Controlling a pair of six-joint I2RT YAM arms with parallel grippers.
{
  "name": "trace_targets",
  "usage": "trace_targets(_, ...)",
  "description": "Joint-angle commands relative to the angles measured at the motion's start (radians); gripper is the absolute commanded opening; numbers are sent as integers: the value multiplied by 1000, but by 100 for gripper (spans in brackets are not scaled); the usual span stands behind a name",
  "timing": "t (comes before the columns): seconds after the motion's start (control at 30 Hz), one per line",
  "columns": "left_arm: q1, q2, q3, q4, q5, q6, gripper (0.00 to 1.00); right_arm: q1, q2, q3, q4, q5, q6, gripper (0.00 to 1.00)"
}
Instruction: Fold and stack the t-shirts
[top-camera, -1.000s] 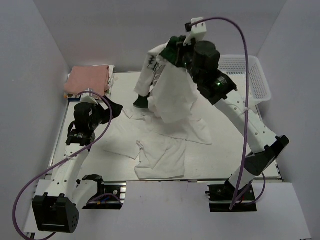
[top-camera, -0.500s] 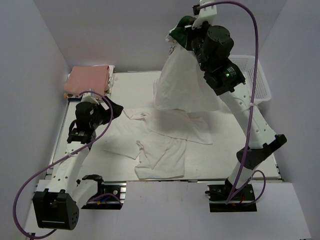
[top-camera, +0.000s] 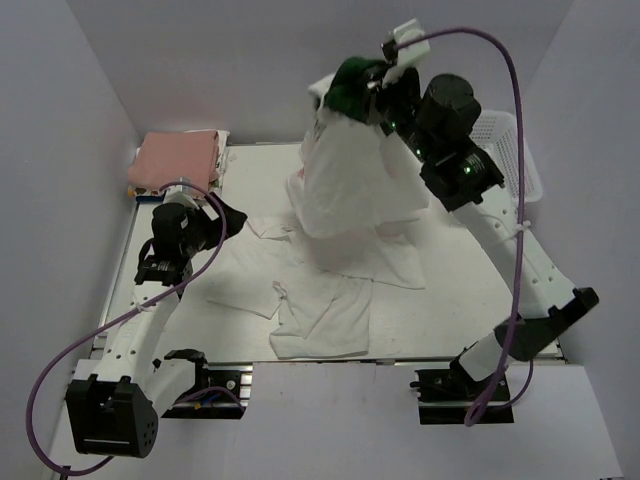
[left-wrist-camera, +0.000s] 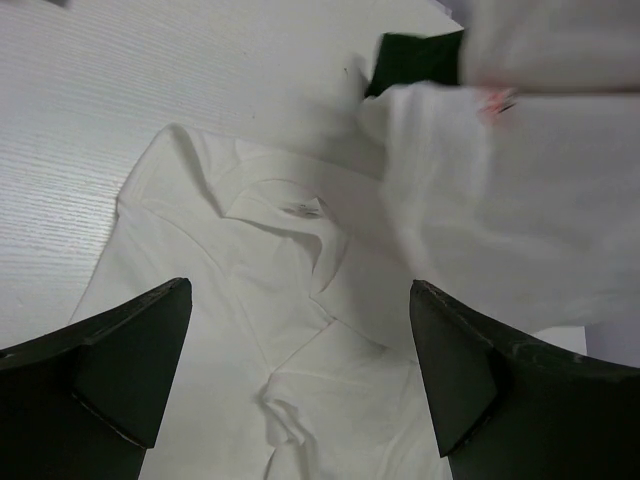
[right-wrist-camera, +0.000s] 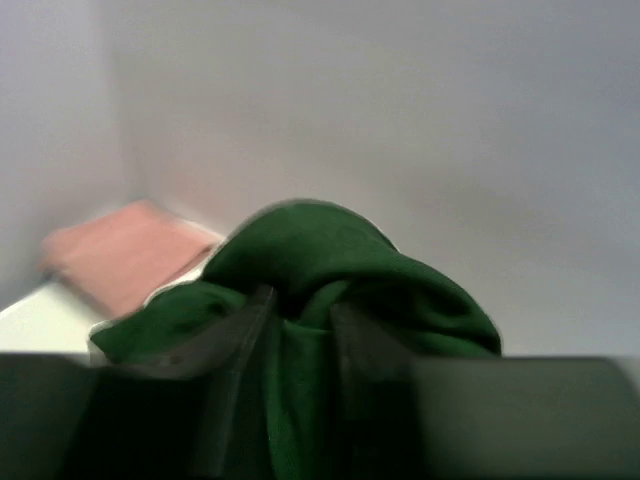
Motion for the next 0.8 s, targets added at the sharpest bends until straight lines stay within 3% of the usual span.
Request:
trace_targets(0.0,-2,-17,39,-30,-7,-11,100,12,-141,-250,51,-228,102,49)
trace_targets(0.07,-2,-17,50,-44,-21,-11,100,11,-164,-360,64,-211,142,90)
trace_targets(0.2,-2,-17,59,-70,-53,-20,100,11,-164,-429,0,-51,208,90)
trace_targets(0.37,-2,-8,59,-79,-53,-29,100,11,75,-235,-239,5,214,90)
trace_targets(0.43,-2,-8,59,-90,-53,-29,100,9,192,-156,-261,-4,199,90)
trace_targets(0.67,-2,-8,50,-108,-64,-29,100,17,509,-12,-416,-183,156,90)
trace_targets(0.77,-2,-8,50,-108,-64,-29,100,32,557,-82,-349,-320,156,90)
